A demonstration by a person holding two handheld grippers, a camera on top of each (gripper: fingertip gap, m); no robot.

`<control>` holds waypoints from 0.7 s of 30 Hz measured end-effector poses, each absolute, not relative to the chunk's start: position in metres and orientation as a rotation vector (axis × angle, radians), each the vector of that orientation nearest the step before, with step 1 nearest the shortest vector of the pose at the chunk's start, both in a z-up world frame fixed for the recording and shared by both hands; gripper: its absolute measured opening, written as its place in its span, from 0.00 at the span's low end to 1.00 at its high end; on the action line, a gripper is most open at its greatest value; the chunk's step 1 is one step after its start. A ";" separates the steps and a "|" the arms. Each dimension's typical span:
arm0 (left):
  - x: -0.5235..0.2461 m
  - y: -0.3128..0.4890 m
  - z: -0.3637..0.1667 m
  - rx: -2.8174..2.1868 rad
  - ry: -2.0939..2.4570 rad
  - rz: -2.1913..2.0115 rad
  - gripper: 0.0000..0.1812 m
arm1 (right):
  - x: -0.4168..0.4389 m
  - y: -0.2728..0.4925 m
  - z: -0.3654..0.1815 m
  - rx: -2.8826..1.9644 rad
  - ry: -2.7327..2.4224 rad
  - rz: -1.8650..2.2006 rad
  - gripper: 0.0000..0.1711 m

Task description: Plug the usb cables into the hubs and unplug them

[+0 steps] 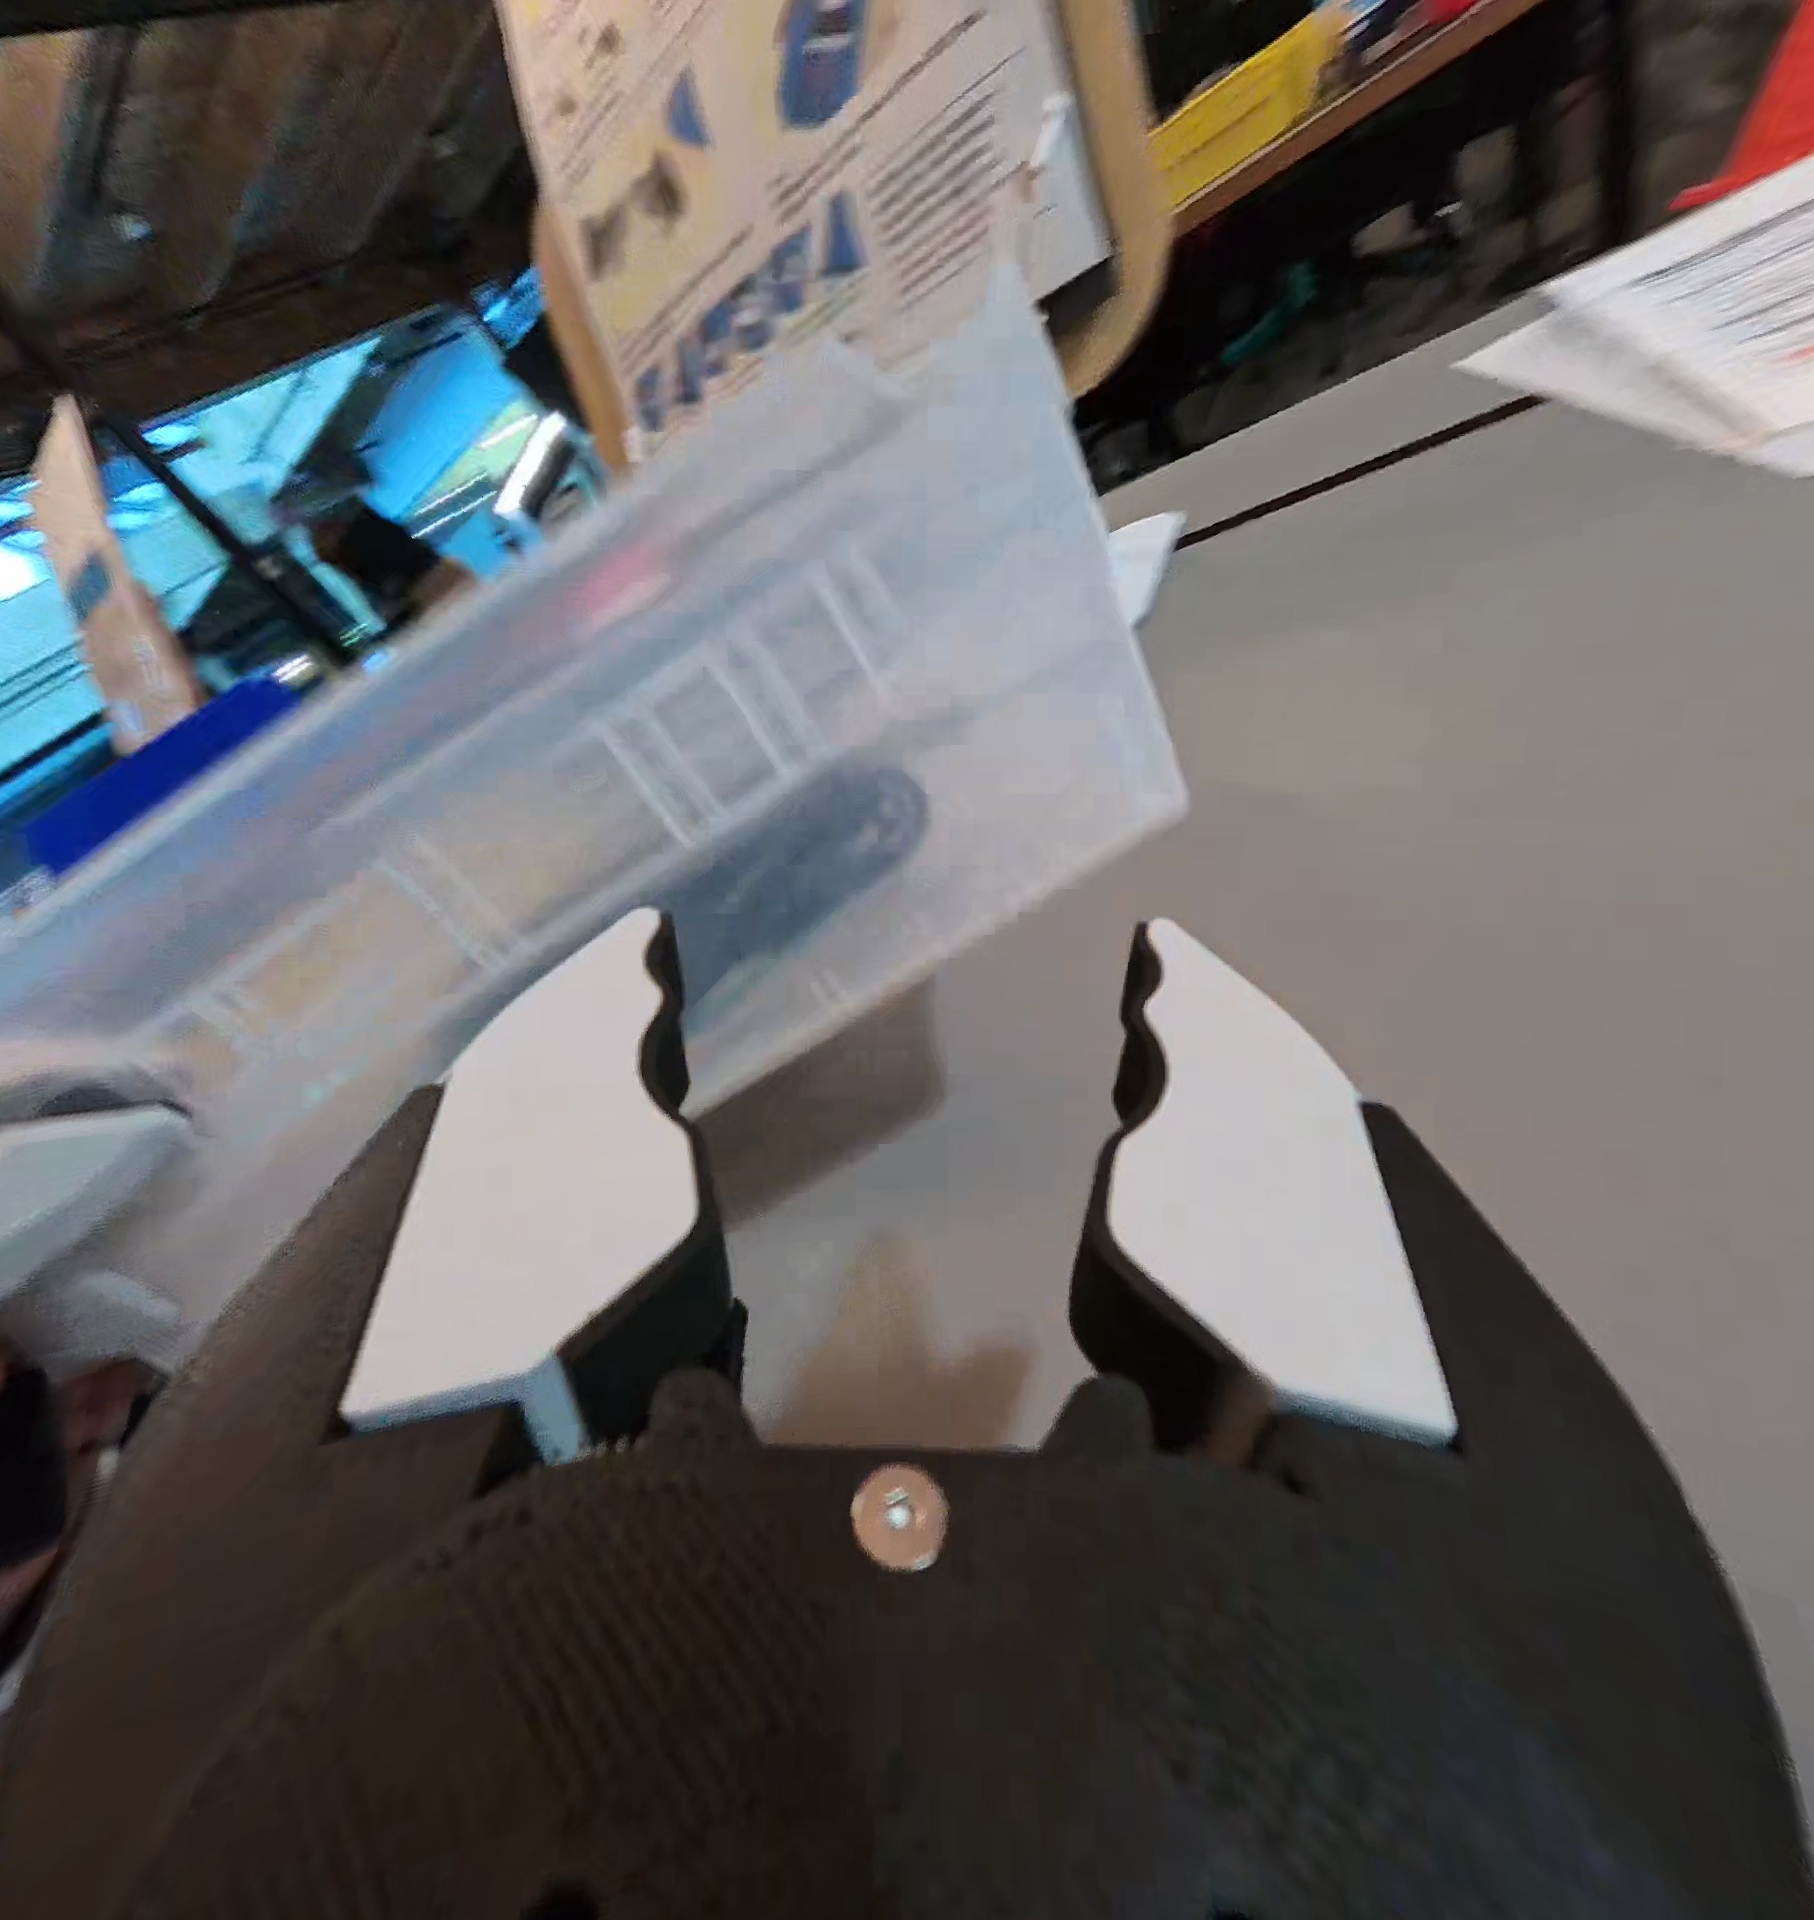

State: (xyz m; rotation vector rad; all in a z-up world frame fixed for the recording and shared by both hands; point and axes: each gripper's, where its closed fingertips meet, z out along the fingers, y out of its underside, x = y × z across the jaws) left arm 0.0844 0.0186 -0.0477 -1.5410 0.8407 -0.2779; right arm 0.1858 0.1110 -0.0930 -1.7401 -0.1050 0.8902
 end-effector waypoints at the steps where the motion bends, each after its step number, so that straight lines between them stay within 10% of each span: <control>1: 0.102 0.022 -0.058 -1.568 0.860 -0.336 0.04 | 0.200 0.111 -0.097 -1.749 -0.061 0.859 0.49; 21: 0.287 0.049 -0.102 -1.692 0.803 -1.182 0.29 | 0.316 0.076 -0.104 -1.727 0.263 0.821 0.46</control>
